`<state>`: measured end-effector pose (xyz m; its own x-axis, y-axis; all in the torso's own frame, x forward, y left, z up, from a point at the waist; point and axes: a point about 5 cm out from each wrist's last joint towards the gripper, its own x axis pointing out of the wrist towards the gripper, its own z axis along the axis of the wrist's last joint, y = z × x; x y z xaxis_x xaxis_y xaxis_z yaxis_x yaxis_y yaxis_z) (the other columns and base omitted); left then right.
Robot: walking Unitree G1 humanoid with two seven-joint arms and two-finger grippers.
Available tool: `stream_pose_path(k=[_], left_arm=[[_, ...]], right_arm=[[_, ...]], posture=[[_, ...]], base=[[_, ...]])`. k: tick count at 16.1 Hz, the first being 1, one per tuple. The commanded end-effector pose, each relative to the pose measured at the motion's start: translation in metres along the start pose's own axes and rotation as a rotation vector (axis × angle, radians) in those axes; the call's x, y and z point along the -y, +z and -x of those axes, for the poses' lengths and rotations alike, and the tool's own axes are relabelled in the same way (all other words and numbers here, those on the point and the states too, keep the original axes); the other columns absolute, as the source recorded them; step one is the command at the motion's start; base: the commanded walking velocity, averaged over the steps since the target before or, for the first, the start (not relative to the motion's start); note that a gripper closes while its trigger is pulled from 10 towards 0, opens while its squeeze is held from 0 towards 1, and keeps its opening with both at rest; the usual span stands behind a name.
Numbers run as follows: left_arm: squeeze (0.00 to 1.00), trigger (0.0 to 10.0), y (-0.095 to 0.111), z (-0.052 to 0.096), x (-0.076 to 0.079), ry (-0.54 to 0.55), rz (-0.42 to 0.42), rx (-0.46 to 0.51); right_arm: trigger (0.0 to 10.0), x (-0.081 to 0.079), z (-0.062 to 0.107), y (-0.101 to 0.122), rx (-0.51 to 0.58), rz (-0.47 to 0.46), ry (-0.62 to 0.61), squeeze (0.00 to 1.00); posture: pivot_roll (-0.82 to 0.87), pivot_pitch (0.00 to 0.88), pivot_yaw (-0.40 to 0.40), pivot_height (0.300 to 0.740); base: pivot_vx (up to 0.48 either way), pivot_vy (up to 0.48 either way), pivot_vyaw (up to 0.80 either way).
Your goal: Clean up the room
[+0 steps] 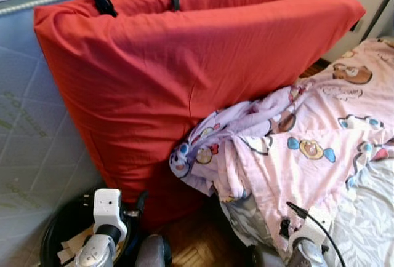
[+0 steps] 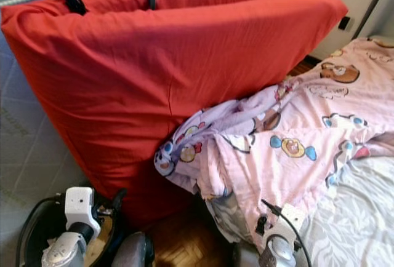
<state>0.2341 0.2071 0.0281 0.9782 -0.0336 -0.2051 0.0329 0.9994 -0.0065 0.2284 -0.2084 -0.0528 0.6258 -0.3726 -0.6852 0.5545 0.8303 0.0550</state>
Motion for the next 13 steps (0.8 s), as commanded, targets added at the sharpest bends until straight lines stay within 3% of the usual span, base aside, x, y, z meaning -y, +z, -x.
stream_pose_path(k=[1, 5, 9, 13], left_arm=[[0.0, 10.0, -0.001, 0.005, -0.001, 0.0, -0.003, -0.015], [0.0, 10.0, 0.0, 0.012, -0.001, 0.006, -0.005, -0.018], [0.0, 10.0, 0.003, 0.019, -0.002, 0.012, -0.004, -0.031], [0.0, 10.0, 0.002, 0.022, -0.002, 0.013, -0.005, -0.046]], right_arm=[[10.0, 0.009, 0.001, -0.009, -0.033, 0.021, -0.039, 0.0], [10.0, 0.005, 0.003, -0.018, -0.072, 0.011, -0.007, 0.0], [10.0, -0.026, 0.006, -0.011, -0.039, 0.001, 0.174, 0.0], [10.0, -0.035, 0.008, -0.011, -0.038, 0.032, 0.22, 0.0]], posture=[[0.06, 0.139, 0.015, 0.606], [0.07, 0.159, 0.014, 0.606], [0.08, 0.174, 0.013, 0.606], [0.09, 0.178, 0.012, 0.606]], base=[[0.0, 0.0, 0.0], [0.0, 0.0, 0.0], [0.0, 0.0, 0.0], [0.0, 0.0, 0.0]])
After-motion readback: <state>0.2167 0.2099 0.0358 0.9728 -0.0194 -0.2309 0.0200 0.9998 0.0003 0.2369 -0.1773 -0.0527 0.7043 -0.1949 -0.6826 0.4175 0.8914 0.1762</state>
